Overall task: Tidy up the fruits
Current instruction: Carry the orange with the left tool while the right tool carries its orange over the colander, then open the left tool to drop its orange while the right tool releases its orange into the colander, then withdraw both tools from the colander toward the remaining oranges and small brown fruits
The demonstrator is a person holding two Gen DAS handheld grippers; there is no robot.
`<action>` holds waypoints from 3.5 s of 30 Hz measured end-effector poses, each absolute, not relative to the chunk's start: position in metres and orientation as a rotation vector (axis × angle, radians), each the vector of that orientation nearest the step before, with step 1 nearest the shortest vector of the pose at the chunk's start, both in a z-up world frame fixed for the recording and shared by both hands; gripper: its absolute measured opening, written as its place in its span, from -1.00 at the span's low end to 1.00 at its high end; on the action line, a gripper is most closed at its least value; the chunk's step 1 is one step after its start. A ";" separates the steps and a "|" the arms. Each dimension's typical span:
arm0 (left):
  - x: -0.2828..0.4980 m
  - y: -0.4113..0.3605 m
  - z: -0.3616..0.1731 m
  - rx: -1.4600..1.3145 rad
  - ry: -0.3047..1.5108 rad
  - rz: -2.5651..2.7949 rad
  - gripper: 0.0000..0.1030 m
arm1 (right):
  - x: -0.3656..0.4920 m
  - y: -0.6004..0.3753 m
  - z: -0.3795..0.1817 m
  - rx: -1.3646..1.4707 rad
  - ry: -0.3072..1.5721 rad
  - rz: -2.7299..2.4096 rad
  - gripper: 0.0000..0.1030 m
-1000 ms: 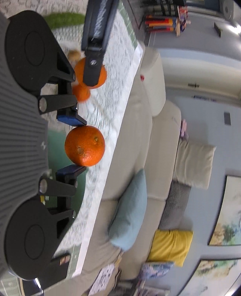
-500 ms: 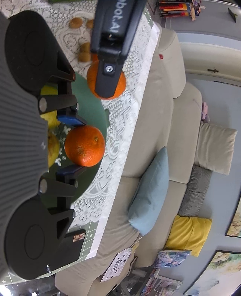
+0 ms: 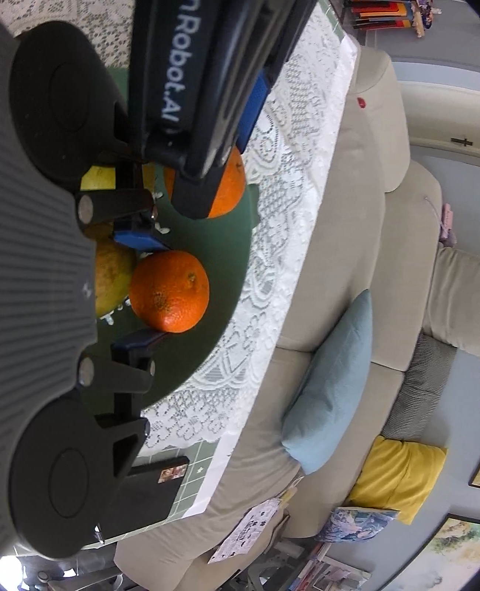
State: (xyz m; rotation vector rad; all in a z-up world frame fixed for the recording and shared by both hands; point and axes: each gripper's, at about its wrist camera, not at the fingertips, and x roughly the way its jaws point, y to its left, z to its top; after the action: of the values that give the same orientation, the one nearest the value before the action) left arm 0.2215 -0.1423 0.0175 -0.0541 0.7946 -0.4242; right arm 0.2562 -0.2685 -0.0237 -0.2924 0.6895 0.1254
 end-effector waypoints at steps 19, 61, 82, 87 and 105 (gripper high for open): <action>0.234 -0.143 0.001 -0.029 0.848 -0.409 0.02 | 0.254 -0.263 -0.031 -0.322 0.682 0.128 -0.17; 0.173 -0.042 0.034 -0.017 0.627 -0.178 0.34 | 0.203 -0.208 0.004 -0.210 0.345 0.181 0.54; 0.168 0.051 0.006 -0.069 0.639 -0.088 0.34 | 0.193 -0.112 -0.028 -0.315 0.335 0.353 0.60; 0.171 0.064 -0.007 -0.093 0.655 -0.093 0.34 | 0.201 -0.104 -0.039 -0.340 0.383 0.363 0.40; 0.201 0.063 -0.035 -0.164 0.744 -0.239 0.27 | 0.254 -0.089 -0.061 -0.324 0.541 0.413 0.00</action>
State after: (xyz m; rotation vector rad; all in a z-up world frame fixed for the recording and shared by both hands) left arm 0.2007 0.0631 -0.0354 -0.1642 0.7444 -0.2391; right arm 0.2538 -0.0892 -0.0610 -0.3242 0.5413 0.4129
